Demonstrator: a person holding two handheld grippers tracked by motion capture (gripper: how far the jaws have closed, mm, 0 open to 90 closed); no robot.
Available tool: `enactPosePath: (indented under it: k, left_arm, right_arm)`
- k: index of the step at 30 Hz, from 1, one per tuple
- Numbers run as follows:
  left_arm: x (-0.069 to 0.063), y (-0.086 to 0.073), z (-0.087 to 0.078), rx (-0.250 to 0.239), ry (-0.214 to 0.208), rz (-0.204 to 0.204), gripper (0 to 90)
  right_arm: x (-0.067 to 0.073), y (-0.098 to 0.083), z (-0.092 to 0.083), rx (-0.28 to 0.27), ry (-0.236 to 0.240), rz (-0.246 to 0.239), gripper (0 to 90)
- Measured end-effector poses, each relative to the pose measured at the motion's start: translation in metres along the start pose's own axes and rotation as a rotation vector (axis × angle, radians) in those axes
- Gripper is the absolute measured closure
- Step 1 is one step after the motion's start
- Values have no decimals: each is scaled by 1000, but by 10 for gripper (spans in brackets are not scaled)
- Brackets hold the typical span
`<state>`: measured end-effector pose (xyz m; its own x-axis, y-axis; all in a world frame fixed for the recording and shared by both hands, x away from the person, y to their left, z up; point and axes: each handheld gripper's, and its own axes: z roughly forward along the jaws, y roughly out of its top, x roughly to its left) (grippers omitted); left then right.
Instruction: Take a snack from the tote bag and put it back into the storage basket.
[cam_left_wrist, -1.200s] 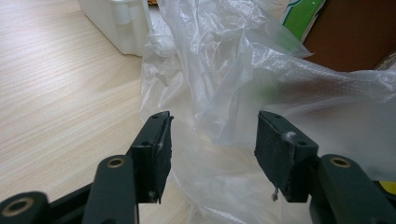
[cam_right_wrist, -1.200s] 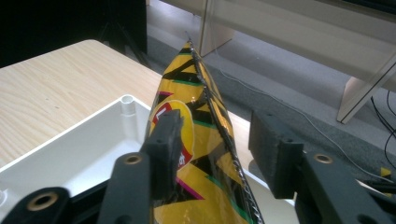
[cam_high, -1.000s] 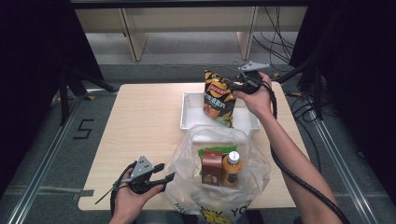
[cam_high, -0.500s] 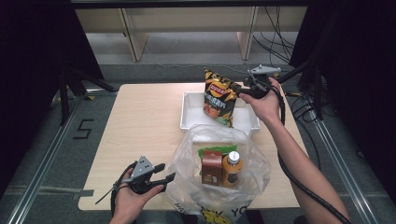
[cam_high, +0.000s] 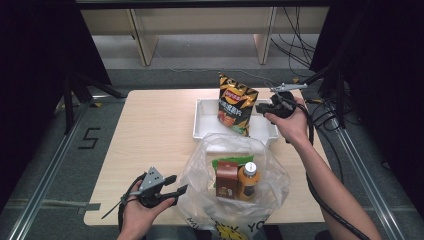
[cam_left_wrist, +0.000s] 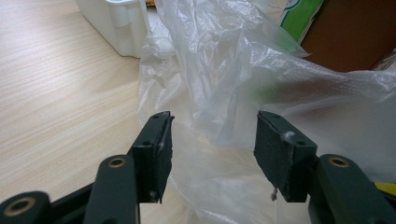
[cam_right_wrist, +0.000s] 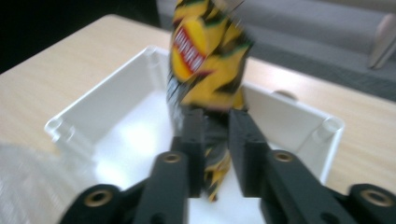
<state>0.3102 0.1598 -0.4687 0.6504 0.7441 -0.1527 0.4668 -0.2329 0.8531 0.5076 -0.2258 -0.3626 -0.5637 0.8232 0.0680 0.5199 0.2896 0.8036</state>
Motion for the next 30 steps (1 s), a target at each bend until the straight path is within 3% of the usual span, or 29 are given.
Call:
enactPosePath:
  k: [1,3,4,5,8,11,13,15,17,19,21,24,27,30]
  left_arm:
    - [0,0,0,-2,1,-3,460]
    - [0,0,1,0,2,-2,462]
    - [0,0,1,0,2,-2,462]
    - [0,0,1,1,2,-1,462]
    - [0,0,0,3,4,1,463]
    - [1,1,0,3,-6,20,471]
    - [-1,0,0,3,-5,13,475]
    - [-1,0,0,3,-6,9,478]
    - [0,0,-1,1,-11,22,479]
    - [0,0,-1,3,-8,19,479]
    - [-1,0,-1,4,1,5,479]
    - [0,0,-1,3,-1,20,480]
    - [0,-1,0,3,-5,5,483]
    - [0,-1,0,5,-1,6,486]
  right_arm:
    - [0,0,0,0,0,0,840]
    - [2,-7,6,68,37,-18,900]
    - [2,-7,6,68,37,-18,900]
    - [4,-8,10,128,45,-4,900]
    - [5,-11,18,131,58,-17,900]
    - [8,-13,27,195,63,2,900]
    - [8,-16,39,210,72,-40,900]
    - [10,-17,44,236,77,-20,900]
    - [6,-19,51,220,101,-63,900]
    - [7,-20,56,225,103,-38,900]
    - [6,-21,59,216,101,-44,900]
    - [6,-24,65,220,92,-50,900]
    - [7,-24,72,254,104,-91,900]
    - [9,-25,75,273,106,-101,900]
